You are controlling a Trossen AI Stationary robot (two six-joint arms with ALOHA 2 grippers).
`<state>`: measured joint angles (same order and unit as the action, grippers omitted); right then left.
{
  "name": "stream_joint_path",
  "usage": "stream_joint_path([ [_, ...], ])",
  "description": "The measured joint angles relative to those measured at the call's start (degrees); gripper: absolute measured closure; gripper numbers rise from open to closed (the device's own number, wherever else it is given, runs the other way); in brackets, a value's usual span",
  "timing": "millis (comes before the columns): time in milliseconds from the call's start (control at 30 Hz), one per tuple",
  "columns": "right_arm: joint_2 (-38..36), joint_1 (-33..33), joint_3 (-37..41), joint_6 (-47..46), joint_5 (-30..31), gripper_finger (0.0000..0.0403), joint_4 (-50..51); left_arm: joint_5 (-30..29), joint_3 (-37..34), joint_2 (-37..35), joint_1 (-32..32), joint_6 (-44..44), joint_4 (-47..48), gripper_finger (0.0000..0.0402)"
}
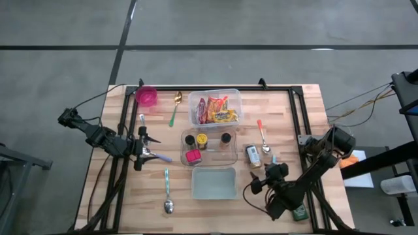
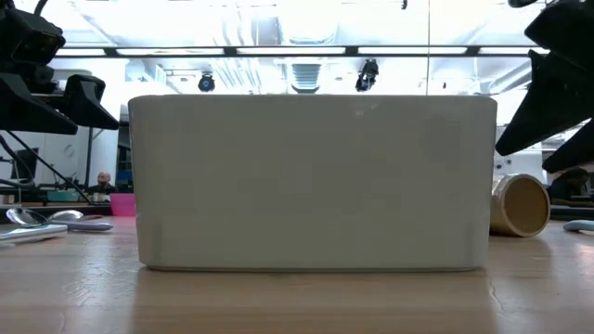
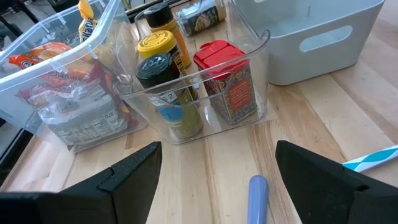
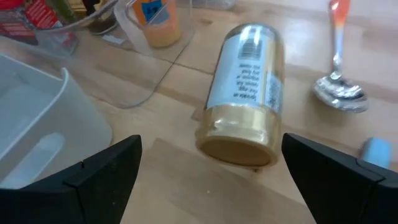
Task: Pick & Place Food Item
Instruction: Put the gold spice bottle into the transparent bin
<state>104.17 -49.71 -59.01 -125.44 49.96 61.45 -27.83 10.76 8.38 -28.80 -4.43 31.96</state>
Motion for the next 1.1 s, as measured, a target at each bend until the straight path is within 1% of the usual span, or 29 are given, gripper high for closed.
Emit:
stream_joint_path([
  [100,-0.38,0.00,1.31,2.45,-0.16,0.0018,-2.82,0.02,0.00,0.00,0.00,0.00,0.00,0.0085],
  [267,1.52,0.10,1.47,3.28,-0.45,0.0019,-3.28,0.02,0.00,0.00,0.00,0.00,0.01,0.0085],
  [700,7.39,2.13,1.38,2.24,-0.38,0.0018,-3.53,0.02,0.00,0.00,0.00,0.00,0.01,0.0085],
  [867,10.00,2.88,1.27,-0.44,-0.34,0.0019,-3.64,0.01,0.00,0.00,0.00,0.00,-0.01,0.0085],
  [1100,11.07,3.08,1.10,-1.26,-0.31,0.0019,-3.62,0.02,0.00,0.00,-0.02,0.00,0.01,0.0085],
])
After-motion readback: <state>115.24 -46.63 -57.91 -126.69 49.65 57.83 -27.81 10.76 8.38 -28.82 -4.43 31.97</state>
